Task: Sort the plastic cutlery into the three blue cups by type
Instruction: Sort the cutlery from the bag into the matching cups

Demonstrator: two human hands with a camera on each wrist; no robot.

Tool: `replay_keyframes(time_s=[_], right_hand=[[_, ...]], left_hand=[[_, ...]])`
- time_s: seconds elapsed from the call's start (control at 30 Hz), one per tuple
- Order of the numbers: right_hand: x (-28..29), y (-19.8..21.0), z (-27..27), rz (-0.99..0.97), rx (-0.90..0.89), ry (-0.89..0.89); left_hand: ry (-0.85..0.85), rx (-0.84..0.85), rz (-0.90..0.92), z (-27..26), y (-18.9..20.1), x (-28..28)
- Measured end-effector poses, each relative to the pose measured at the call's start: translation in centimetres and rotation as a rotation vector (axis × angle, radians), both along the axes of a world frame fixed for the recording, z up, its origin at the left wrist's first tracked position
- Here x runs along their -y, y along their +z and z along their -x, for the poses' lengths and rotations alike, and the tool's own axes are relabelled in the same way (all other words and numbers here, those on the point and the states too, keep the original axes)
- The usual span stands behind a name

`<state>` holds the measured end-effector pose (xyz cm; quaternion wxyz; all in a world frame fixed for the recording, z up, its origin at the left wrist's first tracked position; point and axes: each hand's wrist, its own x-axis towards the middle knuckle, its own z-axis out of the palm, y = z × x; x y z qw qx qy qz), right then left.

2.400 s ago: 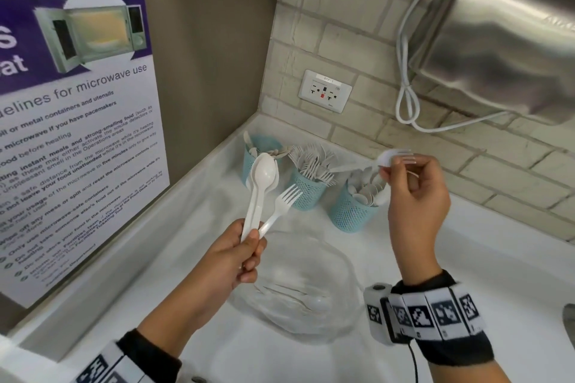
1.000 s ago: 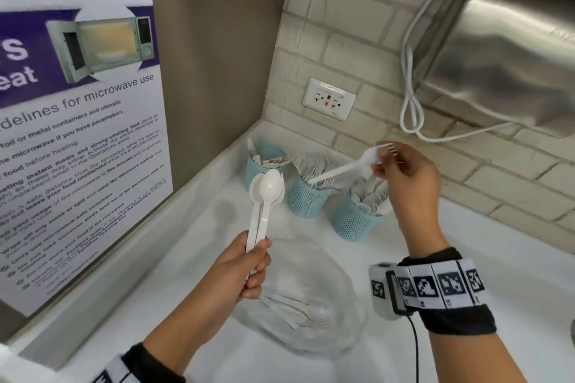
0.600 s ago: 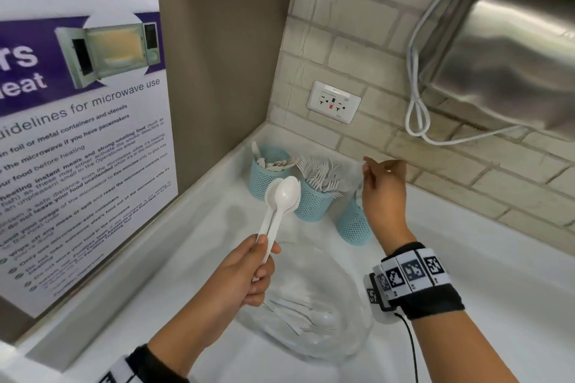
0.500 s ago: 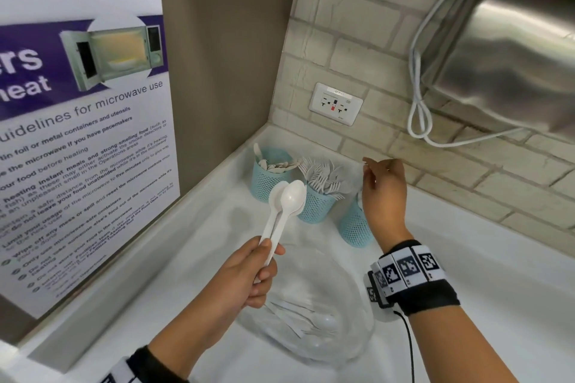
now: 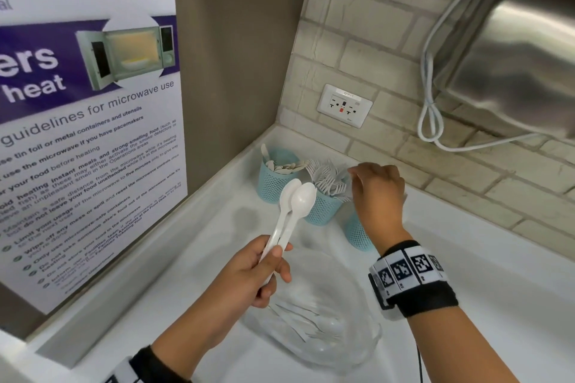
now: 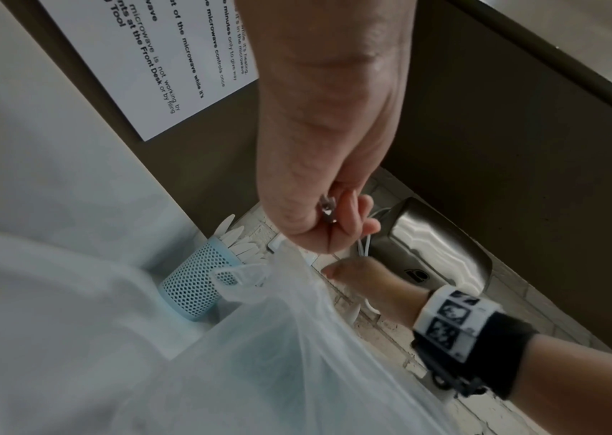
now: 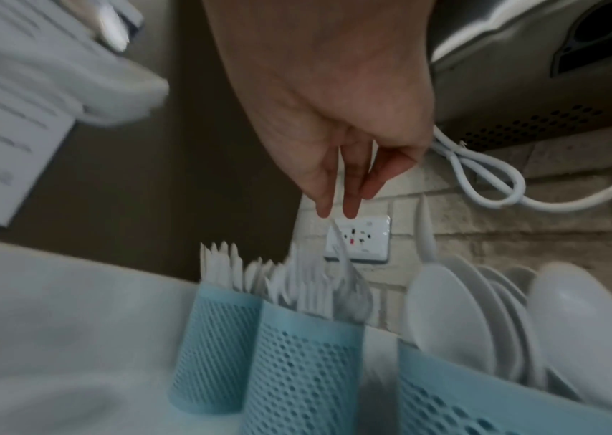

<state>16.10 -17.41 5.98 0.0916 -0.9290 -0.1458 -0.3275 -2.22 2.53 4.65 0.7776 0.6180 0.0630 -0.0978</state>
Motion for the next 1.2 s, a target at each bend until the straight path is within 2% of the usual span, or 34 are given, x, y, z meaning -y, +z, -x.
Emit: replay_keyframes(time_s=[0.07, 0.13, 0.2, 0.27, 0.57, 0.7, 0.93, 1.07, 1.2], right_hand=[[-0.8, 1.2, 1.8, -0.309, -0.168, 0.152], [-2.1, 2.4, 4.2, -0.656, -0.496, 0.293], [-3.1, 2.9, 6.4, -0.79, -0.748, 0.37], [-3.6, 2.8, 7.9, -0.827, -0.874, 0.423], [-2.5, 2.9, 9.1, -1.088, -0.981, 0.459], [-2.4, 2.9, 9.3, -1.091, -0.996, 0.444], [-2.6, 3.1, 9.5, -1.012, -0.956, 0.378], [-2.4, 2.6, 9.2, -0.93, -0.974, 0.335], [-2.5, 2.5, 9.2, -1.018, -0.911, 0.38]], left_hand=[[0.009, 0.005, -0.007, -0.1, -0.1, 0.0], [0.013, 0.012, -0.019, -0.1, -0.1, 0.0], [0.01, 0.019, -0.032, -0.2, -0.1, 0.2], [0.006, 0.023, -0.046, -0.2, -0.1, 0.4], [0.075, -0.001, 0.011, 0.0, 0.2, 0.5], [0.07, 0.016, -0.009, 0.1, 0.2, 0.6], [0.064, 0.133, -0.18, 0.3, -0.4, 0.6], [0.07, 0.143, -0.245, 0.2, -0.9, 0.6], [0.055, 0.144, -0.223, 0.2, -0.9, 0.8]])
